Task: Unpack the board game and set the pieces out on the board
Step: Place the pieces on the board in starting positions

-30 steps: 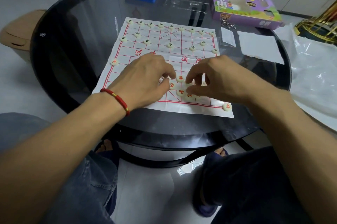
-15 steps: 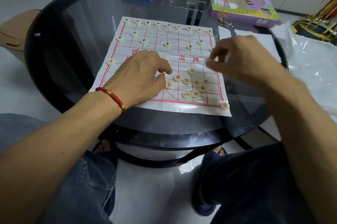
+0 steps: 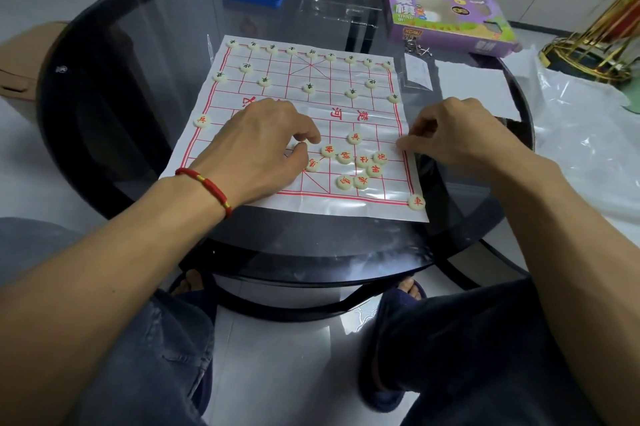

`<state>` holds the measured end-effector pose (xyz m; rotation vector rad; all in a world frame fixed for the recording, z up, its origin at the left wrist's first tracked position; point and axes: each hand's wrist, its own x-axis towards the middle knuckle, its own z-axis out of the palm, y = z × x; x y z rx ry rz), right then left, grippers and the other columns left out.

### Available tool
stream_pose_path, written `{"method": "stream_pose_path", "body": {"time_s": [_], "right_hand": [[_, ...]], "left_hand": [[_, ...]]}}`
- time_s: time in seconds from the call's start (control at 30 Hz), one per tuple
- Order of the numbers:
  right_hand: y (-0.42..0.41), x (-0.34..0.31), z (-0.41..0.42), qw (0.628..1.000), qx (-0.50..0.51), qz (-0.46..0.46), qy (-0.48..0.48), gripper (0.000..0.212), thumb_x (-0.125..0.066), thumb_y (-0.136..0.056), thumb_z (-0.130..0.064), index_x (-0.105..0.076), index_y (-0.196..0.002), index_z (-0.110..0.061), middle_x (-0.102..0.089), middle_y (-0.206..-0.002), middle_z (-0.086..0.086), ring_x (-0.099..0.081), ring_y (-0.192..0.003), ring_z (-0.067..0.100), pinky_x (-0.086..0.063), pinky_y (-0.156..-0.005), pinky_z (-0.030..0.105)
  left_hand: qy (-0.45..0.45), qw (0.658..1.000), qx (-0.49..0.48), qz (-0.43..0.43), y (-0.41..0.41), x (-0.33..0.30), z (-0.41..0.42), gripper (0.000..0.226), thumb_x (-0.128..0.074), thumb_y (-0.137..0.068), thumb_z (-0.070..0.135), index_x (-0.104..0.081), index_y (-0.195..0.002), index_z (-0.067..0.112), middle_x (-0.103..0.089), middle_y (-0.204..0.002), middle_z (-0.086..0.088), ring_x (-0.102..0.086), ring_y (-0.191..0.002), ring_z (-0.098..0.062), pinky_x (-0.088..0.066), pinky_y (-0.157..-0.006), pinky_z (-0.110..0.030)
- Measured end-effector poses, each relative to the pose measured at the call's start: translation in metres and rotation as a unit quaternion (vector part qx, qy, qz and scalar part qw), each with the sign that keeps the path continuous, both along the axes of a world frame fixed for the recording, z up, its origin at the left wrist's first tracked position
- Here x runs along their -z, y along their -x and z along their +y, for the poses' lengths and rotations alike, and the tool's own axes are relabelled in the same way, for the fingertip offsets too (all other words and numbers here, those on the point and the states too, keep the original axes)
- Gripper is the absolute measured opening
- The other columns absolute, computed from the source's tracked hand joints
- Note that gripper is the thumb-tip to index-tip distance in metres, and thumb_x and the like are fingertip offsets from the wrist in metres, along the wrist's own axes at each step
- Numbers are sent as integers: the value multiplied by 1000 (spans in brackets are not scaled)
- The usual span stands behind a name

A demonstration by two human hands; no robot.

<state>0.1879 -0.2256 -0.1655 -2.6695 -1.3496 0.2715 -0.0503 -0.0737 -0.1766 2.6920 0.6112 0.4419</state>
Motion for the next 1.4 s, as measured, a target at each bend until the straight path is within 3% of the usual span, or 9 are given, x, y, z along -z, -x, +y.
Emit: {"method": "stream_pose_path", "body": {"time_s": [0.17, 0.33, 0.7, 0.9, 1.0, 1.1, 1.27, 1.4], "right_hand": [[-8, -5, -9, 999, -37, -3, -34, 18, -71, -94, -31, -72, -109, -21, -72, -105, 0, -63, -80, 13, -50, -71, 28], [-3, 1, -4, 998, -66, 17, -13, 29, -74, -91, -33, -70, -118, -23, -68, -107, -4, -65, -88, 19, -57, -76, 32], [-5, 3, 1, 996, -83, -5, -23, 26, -73, -92, -31, -72, -115, -20, -71, -112, 1, -63, -84, 17, -52, -74, 27], [5, -5, -1, 996, -81, -9, -48, 30, -75, -90, -31, -69, -118, -21, -71, -105, 1, -67, -87, 20, -59, -78, 35], [17, -11, -2, 989, -127, 7, -69, 26, -76, -90, -21, -70, -115, -22, -67, -96, -6, -64, -80, 7, -57, -73, 24], [24, -9, 0, 986, -165, 15, -20, 31, -74, -91, -21, -70, -122, -24, -62, -99, -12, -59, -77, 1, -46, -64, 11], [25, -5, 3, 984, -176, 16, -4, 32, -73, -93, -23, -70, -124, -23, -68, -112, -6, -62, -88, 12, -44, -64, 11], [27, -9, 2, 985, -171, 11, -7, 34, -73, -92, -25, -68, -126, -23, -63, -103, -11, -61, -83, 9, -42, -63, 10]], "left_hand": [[4, 1000, -4, -1, 1, -1, 1, 26, -62, -95, 22, -71, -119, 23, -69, -115, -1, -58, -107, -18, -47, -95, -34], [5, 1000, -5, -1, 0, -1, 2, 26, -62, -95, 22, -71, -120, 24, -69, -116, -1, -58, -107, -16, -46, -94, -32], [6, 1000, -5, -4, 0, 0, 2, 26, -62, -95, 21, -72, -118, 23, -69, -116, -1, -58, -107, -17, -47, -96, -34], [2, 1000, -4, -7, 0, 0, 3, 26, -62, -95, 21, -72, -118, 23, -69, -115, -1, -56, -103, -14, -46, -95, -32], [-3, 1000, -8, -17, 1, -1, 7, 25, -61, -95, 21, -72, -117, 22, -69, -114, -1, -52, -98, -10, -45, -92, -30], [-4, 1000, -24, -16, 2, -6, 12, 25, -61, -95, 20, -73, -117, 22, -69, -115, -1, -54, -99, -11, -48, -93, -33], [-17, 998, -59, -25, 9, -9, 25, 24, -62, -95, 20, -73, -116, 23, -71, -113, 0, -56, -96, -10, -50, -93, -33], [-22, 995, -93, -38, 17, -15, 31, 24, -63, -95, 19, -74, -116, 21, -70, -115, -3, -53, -92, -10, -52, -92, -37]]}}
